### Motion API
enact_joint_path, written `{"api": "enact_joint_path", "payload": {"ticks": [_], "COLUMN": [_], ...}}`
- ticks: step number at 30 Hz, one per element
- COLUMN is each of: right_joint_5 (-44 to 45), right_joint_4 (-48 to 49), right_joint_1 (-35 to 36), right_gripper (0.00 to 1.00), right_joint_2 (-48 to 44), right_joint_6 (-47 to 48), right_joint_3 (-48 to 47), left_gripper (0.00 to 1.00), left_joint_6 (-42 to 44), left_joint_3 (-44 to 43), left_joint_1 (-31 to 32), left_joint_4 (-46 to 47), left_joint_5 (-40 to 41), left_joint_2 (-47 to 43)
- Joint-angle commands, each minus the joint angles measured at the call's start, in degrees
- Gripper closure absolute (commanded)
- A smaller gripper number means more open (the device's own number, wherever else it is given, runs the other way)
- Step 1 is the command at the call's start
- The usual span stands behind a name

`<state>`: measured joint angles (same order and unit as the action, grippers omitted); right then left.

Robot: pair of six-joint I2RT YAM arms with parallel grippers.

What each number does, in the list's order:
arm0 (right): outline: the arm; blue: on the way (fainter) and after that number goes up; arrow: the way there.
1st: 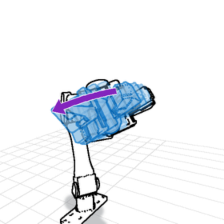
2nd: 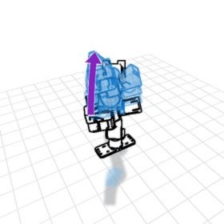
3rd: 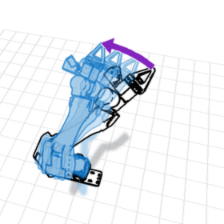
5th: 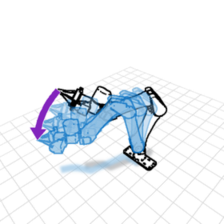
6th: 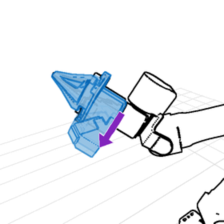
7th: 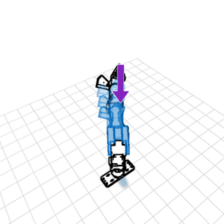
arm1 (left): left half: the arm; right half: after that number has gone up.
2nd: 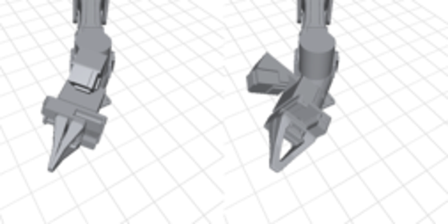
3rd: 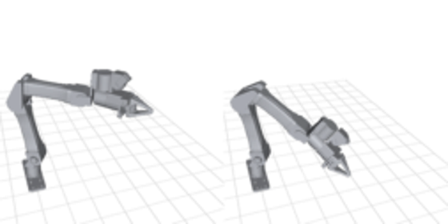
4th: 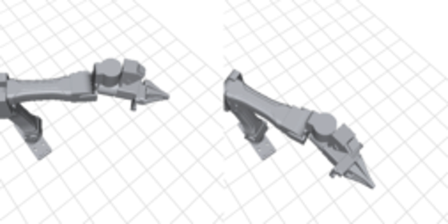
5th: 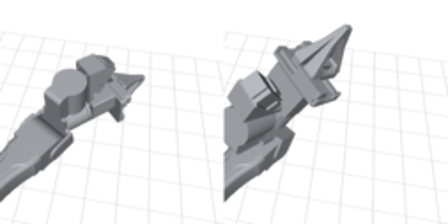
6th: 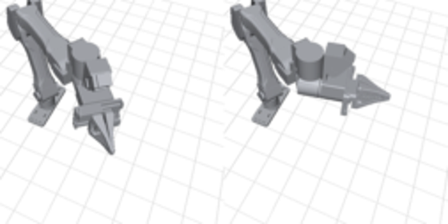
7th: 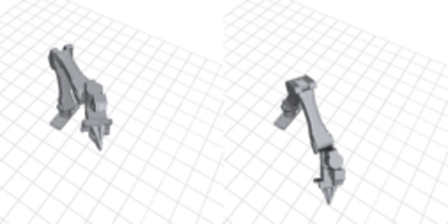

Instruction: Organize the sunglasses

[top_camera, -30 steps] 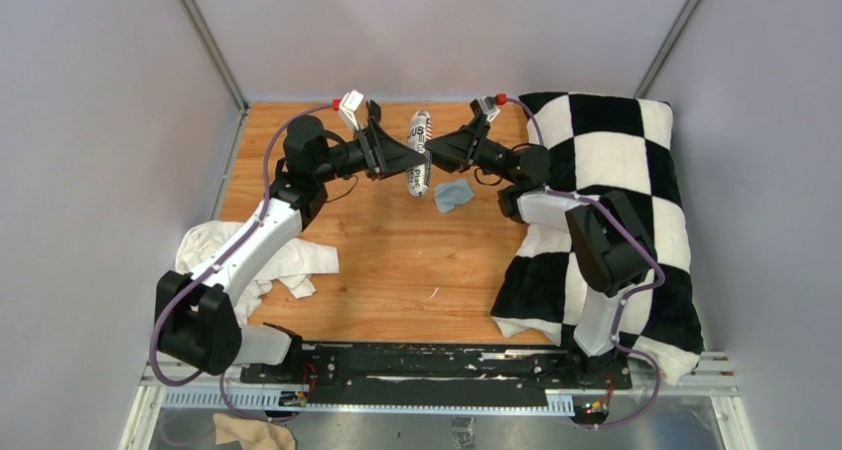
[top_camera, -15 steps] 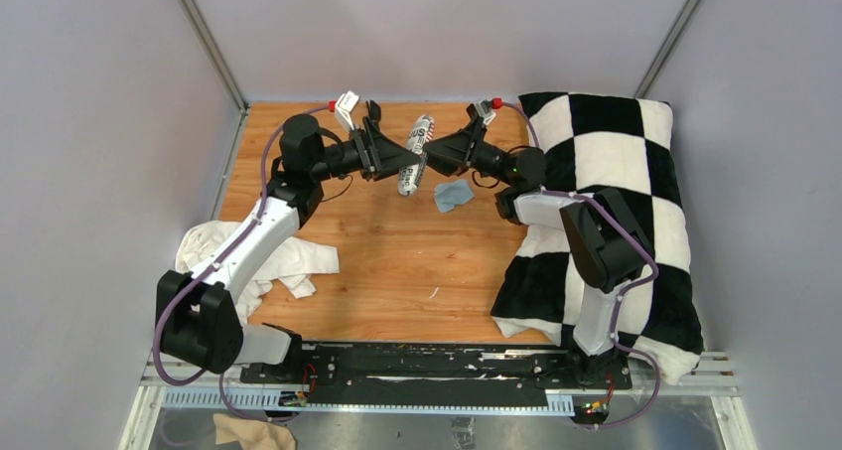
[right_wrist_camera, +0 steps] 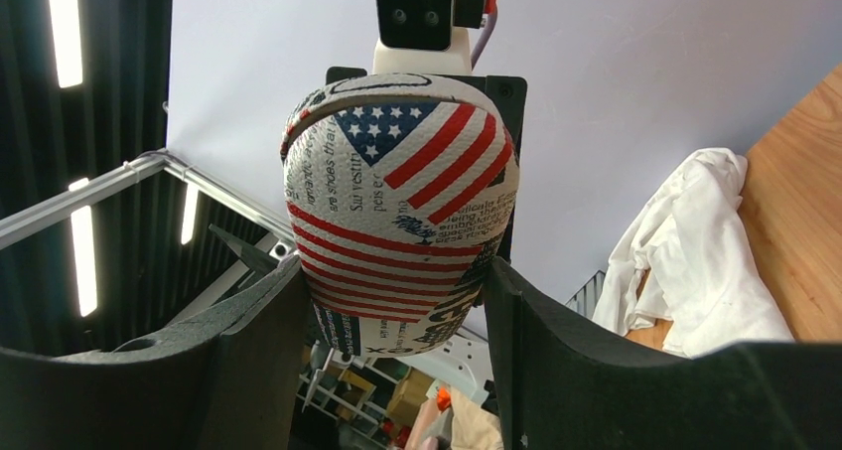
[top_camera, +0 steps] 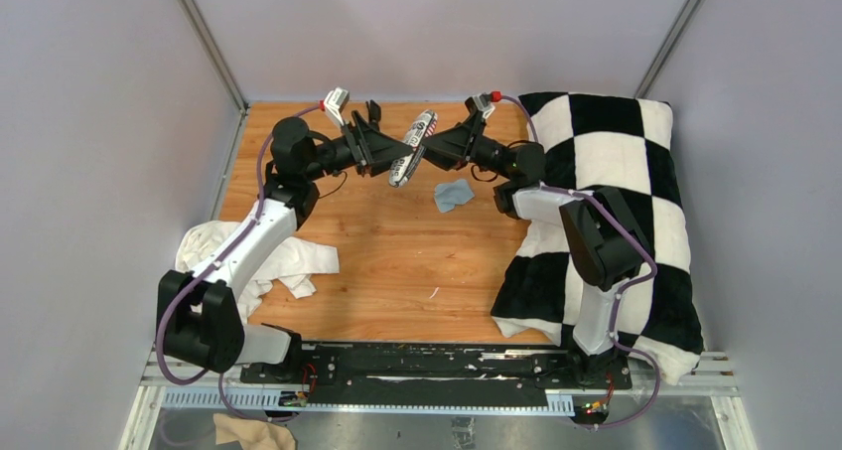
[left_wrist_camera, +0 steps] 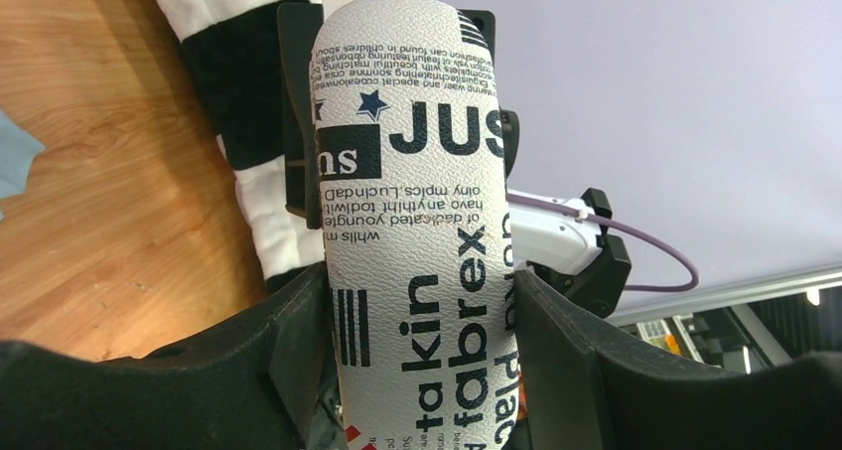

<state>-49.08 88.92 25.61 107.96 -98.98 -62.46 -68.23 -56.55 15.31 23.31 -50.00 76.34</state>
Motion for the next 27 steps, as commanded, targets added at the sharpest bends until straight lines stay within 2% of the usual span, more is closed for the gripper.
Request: {"api": "enact_joint_path", "payload": {"ticks": [1,5,10,13,15,22,27], "right_joint_5": [-4.14,-5.97,-11.12,-13.97,-16.18,-23.94,-25.70], "right_joint_4": [2.55,2.57,2.57,2.53,2.55,2.46,2.46], "right_joint_1": [-0.56,-0.54,-0.41,-0.46,-0.42,-0.60,-0.90], "right_gripper": [1.00,1.00,1.00,1.00,1.00,1.00,1.00], "right_joint_2": [1.16,1.35,2.61,3.59,4.05,4.51,8.00], "right_joint_6": [3.11,4.13,7.14,10.00,11.43,17.78,19.93], "right_joint_3": [-1.55,-3.21,-4.29,-4.00,-4.15,-4.23,-5.56], "left_gripper": [1.00,1.00,1.00,1.00,1.00,1.00,1.00], "left_joint_6": [-5.42,-9.94,-27.28,-34.09,-34.83,-32.39,-31.73], "left_joint_3": [0.40,2.19,6.59,7.95,8.41,8.57,8.99], "left_joint_1": [-0.72,-0.87,-2.00,-2.13,-2.19,-2.95,-3.01], "left_joint_4": [10.23,16.63,41.10,50.49,52.17,48.58,47.74], "left_joint_5": [-1.86,-1.49,-0.50,-0.02,0.03,-0.16,0.10], "left_joint_2": [-0.91,-0.10,4.66,8.04,8.93,8.64,10.28]}}
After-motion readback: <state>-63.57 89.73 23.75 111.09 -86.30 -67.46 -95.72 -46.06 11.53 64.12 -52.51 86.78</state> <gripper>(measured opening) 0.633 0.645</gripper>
